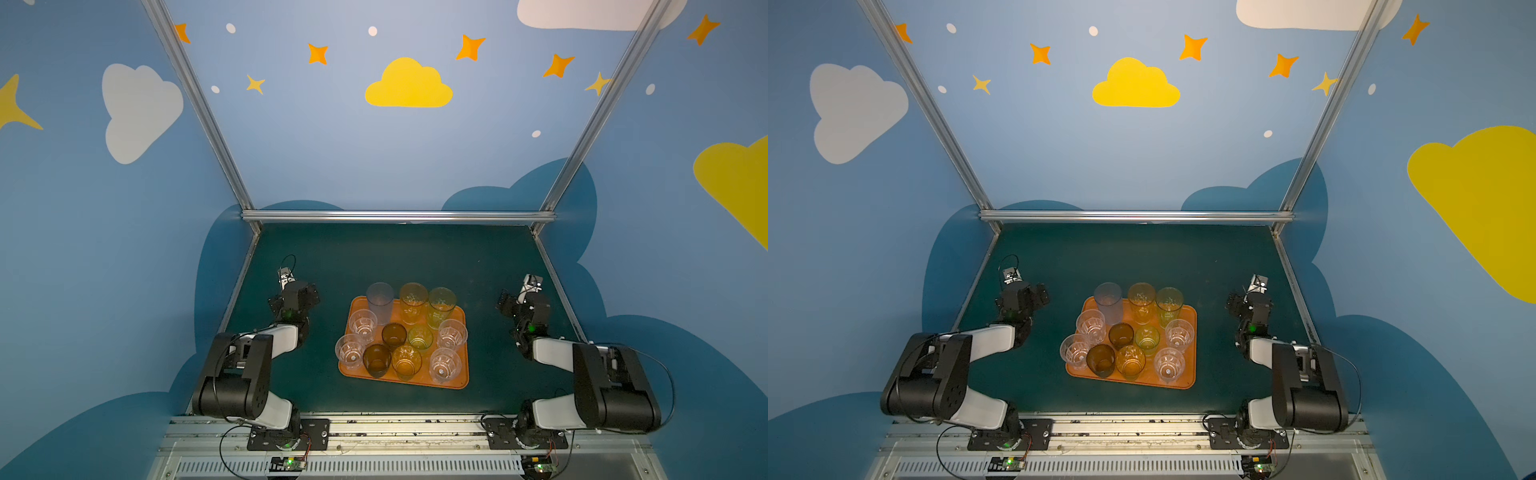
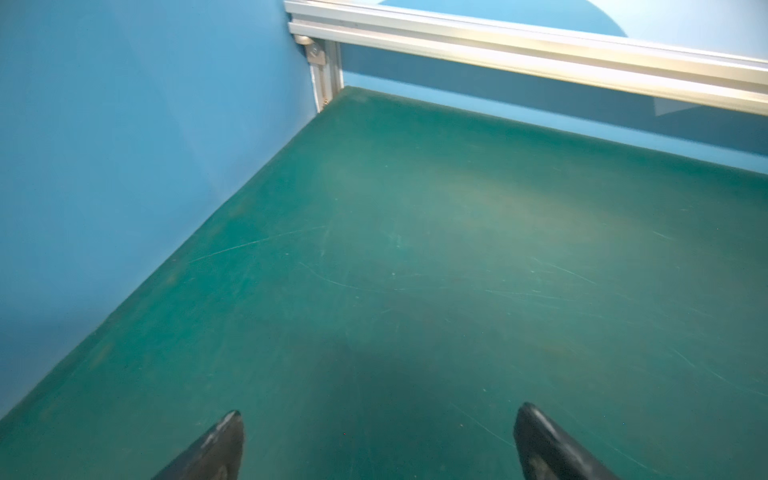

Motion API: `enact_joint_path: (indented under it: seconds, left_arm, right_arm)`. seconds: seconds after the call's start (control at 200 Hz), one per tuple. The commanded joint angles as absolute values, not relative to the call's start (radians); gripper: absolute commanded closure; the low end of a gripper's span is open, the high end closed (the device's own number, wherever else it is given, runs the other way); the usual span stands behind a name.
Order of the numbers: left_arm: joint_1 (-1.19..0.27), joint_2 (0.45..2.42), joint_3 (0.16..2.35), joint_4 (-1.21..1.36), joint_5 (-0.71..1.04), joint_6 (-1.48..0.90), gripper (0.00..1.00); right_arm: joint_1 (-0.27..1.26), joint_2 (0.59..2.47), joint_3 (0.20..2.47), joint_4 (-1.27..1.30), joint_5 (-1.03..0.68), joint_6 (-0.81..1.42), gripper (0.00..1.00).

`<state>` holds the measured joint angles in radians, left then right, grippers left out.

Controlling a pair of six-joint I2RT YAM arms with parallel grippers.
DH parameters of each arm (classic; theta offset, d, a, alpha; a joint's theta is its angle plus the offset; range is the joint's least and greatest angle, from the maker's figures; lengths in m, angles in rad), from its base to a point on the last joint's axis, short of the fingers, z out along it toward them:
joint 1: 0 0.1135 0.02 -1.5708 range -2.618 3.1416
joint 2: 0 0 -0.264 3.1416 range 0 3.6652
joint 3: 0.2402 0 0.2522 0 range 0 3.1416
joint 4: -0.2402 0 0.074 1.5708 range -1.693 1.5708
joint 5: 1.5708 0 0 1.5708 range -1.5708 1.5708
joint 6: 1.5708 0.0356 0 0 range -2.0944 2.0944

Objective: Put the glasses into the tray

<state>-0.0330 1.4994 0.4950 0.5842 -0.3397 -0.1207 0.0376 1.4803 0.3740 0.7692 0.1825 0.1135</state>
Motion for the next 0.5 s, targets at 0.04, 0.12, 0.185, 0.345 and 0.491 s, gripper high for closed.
enact_joint_path:
  seconds: [0.04, 0.12, 0.185, 0.345, 0.491]
  left_arm:
    - [-0.021, 1.498, 0.432, 0.706, -0.24, -0.086, 0.0]
    - [-0.018, 1.573, 0.367, 0.934, -0.235, -0.074, 0.0]
    - [-0.018, 1.547, 0.388, 0.832, -0.242, -0.092, 0.0]
    - [-0.019, 1.527, 0.408, 0.767, -0.244, -0.091, 0.0]
    - [-0.018, 1.523, 0.408, 0.766, -0.239, -0.089, 0.0]
  right_arm:
    - [0.072, 1.518, 0.379, 0.849, 0.185, 0.034, 0.12]
    - [0.072, 1.523, 0.378, 0.859, 0.188, 0.035, 0.13]
    - [0.072, 1.522, 0.379, 0.859, 0.186, 0.036, 0.12]
    - [0.071, 1.523, 0.379, 0.858, 0.186, 0.037, 0.12]
    - [0.071, 1.521, 0.379, 0.856, 0.185, 0.038, 0.12]
